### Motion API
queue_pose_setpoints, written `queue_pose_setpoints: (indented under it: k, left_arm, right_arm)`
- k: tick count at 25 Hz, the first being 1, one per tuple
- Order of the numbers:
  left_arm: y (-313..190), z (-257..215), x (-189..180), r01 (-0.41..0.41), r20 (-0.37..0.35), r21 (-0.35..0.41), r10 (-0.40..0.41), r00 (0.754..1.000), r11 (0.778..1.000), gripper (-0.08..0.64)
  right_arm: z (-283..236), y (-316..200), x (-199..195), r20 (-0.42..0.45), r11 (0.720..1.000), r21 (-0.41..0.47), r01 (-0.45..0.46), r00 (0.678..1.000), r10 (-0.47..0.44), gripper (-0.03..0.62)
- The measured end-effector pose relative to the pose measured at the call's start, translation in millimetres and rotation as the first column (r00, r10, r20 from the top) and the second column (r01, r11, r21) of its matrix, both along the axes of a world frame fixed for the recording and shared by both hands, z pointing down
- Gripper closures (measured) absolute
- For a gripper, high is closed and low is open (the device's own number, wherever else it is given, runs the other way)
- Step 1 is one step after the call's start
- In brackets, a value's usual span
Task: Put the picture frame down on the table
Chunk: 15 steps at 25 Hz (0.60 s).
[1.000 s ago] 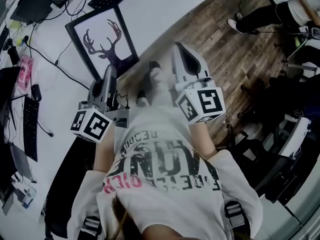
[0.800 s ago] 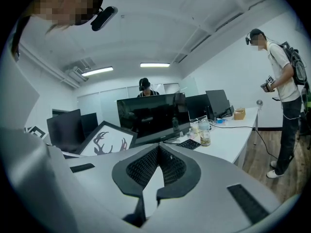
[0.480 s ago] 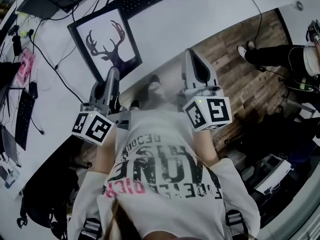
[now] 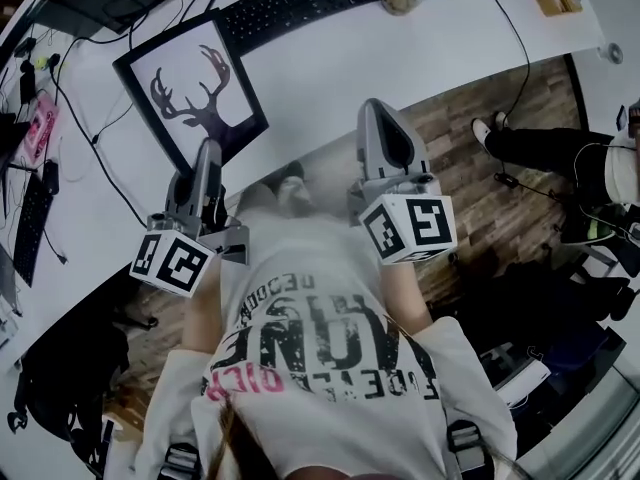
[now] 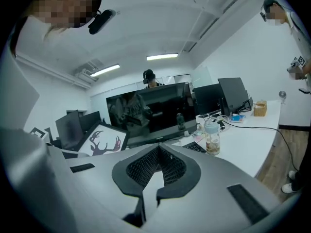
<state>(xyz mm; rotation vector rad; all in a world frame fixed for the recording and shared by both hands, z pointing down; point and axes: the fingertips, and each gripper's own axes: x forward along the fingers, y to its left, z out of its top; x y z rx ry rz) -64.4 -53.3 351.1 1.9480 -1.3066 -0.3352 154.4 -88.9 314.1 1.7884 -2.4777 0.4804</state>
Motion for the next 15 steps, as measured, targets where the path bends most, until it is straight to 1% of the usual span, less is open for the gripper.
queue_pose_setpoints:
  k: [5,9,15]
  left_arm:
    - [-4,8,1,0.025,0.001,-0.020,-0.025,1.000,1.000,0.540]
    - [-7,9,-4,0.033,0.009,-0.025,-0.033,0.999,0.999,0.540]
    - [-19,12,-9,0.006,-0.006,-0.035,-0.006,1.000,0.999,0.540]
  right_arm:
    - [8,-9,11,-0.003,1.000,-0.023,0.000,1.000,0.000,0.594]
    - [12,-18,9,-0.002,0.999,-0.033,0.003,1.000,-0.003,0.594]
    - [12,-30,1,-0.010,0.999,-0.034,-0.011,1.000,0.011,0.594]
